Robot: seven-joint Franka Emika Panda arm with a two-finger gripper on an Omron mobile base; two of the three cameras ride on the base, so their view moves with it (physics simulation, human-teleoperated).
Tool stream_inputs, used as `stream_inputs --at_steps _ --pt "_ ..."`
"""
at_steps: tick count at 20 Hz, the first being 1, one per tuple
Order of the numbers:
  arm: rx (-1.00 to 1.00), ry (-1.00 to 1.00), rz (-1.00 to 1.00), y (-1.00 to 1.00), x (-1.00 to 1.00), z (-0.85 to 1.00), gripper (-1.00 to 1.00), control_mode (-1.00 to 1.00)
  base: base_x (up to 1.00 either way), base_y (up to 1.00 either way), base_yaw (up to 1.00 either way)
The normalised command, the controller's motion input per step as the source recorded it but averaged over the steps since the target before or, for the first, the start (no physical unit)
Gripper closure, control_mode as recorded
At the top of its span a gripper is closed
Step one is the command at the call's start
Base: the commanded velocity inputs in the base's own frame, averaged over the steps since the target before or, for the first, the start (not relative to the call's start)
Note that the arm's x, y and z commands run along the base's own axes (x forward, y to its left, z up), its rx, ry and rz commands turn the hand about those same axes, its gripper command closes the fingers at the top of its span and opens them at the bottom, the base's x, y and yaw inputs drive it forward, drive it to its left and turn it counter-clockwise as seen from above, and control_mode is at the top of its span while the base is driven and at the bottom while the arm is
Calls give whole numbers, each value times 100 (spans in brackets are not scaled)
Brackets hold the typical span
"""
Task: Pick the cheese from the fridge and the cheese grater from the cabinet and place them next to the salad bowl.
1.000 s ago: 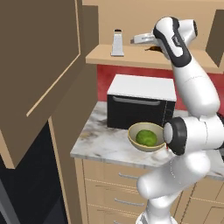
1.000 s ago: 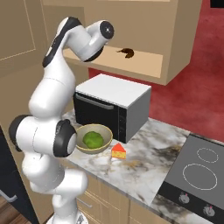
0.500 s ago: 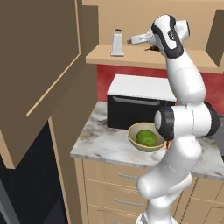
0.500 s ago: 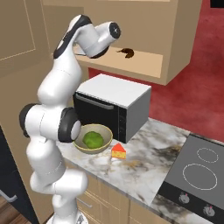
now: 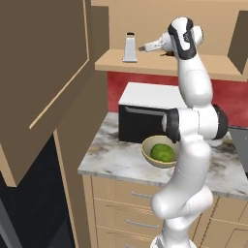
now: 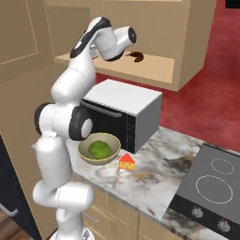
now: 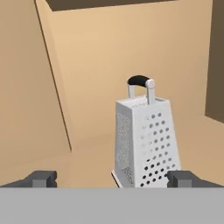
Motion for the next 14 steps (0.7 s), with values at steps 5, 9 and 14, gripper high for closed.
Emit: stream_inputs --at_steps 5,9,14 --pt "0 0 7 0 42 -1 -100 -100 0 0 0" --pt "0 0 7 0 39 0 -100 -100 0 0 0" --pt "0 0 7 0 29 0 -100 -100 0 0 0"
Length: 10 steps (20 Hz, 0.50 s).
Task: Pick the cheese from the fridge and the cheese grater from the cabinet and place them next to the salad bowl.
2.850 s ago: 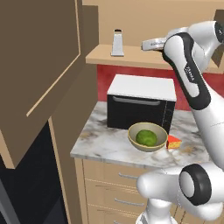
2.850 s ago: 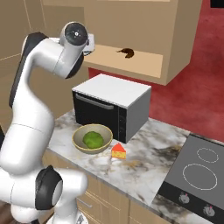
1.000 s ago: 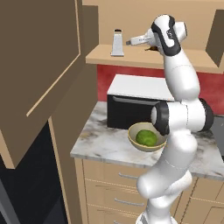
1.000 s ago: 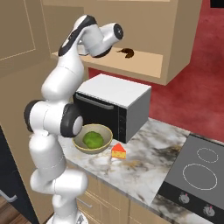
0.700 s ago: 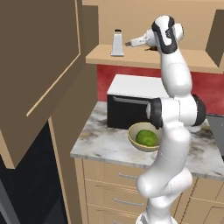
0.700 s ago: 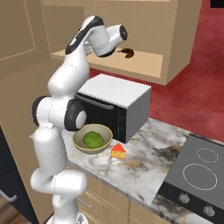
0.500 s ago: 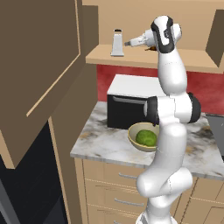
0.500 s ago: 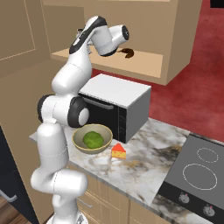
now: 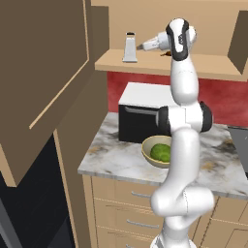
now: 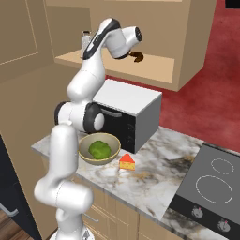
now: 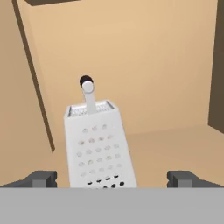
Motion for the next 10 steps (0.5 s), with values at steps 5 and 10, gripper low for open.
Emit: stream_inputs --at_steps 5,10 --pt "0 0 4 1 22 0 -100 -100 0 0 0" --pt "0 0 0 12 4 0 -100 -100 0 0 0"
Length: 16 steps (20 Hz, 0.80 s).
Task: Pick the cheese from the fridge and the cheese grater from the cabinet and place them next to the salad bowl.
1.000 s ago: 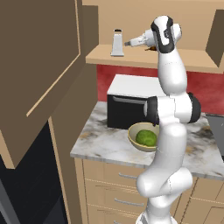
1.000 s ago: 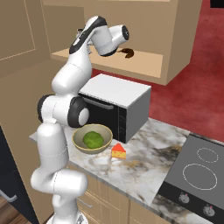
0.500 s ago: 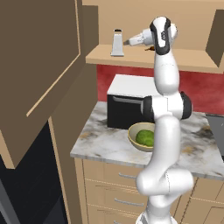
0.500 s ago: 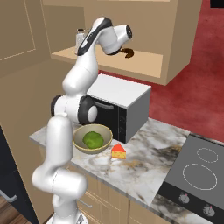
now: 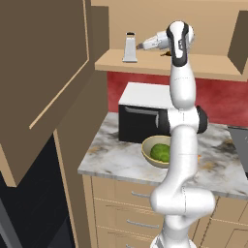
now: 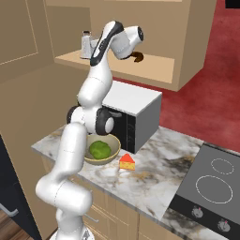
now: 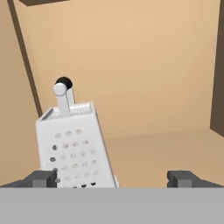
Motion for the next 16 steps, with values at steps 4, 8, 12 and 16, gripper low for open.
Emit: stream_inputs --at_steps 4,8,12,16 --pt "0 0 0 24 0 0 -100 -100 0 0 0" --pt "0 0 0 27 0 0 -100 -100 0 0 0" --pt "0 0 0 8 1 -1 -100 -100 0 0 0" --pt "0 0 1 -7 6 -5 -100 -100 0 0 0"
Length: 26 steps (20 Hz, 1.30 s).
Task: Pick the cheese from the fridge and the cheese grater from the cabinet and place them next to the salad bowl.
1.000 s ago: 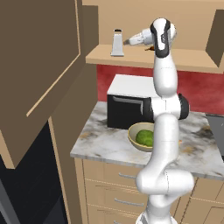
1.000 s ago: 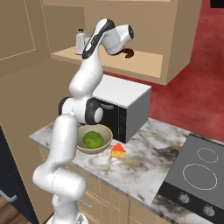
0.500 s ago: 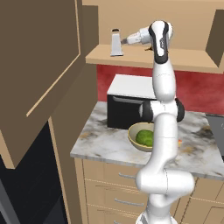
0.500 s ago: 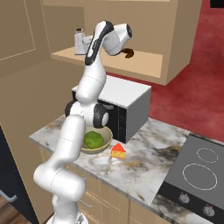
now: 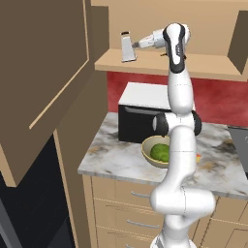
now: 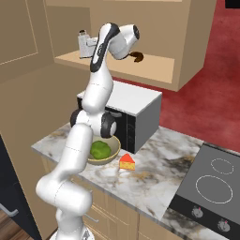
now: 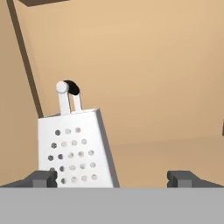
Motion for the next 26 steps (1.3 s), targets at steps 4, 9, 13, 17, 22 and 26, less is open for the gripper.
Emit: stream_inputs --at_steps 4,9,13,17,22,26 --pt "0 -1 5 -21 0 -1 -100 -100 0 0 0" --pt "0 -9 7 -1 0 0 -100 -100 0 0 0" --pt "0 -7 8 0 0 1 -100 -100 0 0 0" --pt "0 0 2 0 0 2 -100 -100 0 0 0" --pt "0 3 0 0 14 0 -100 -100 0 0 0" --pt "0 0 0 0 20 6 -100 -100 0 0 0"
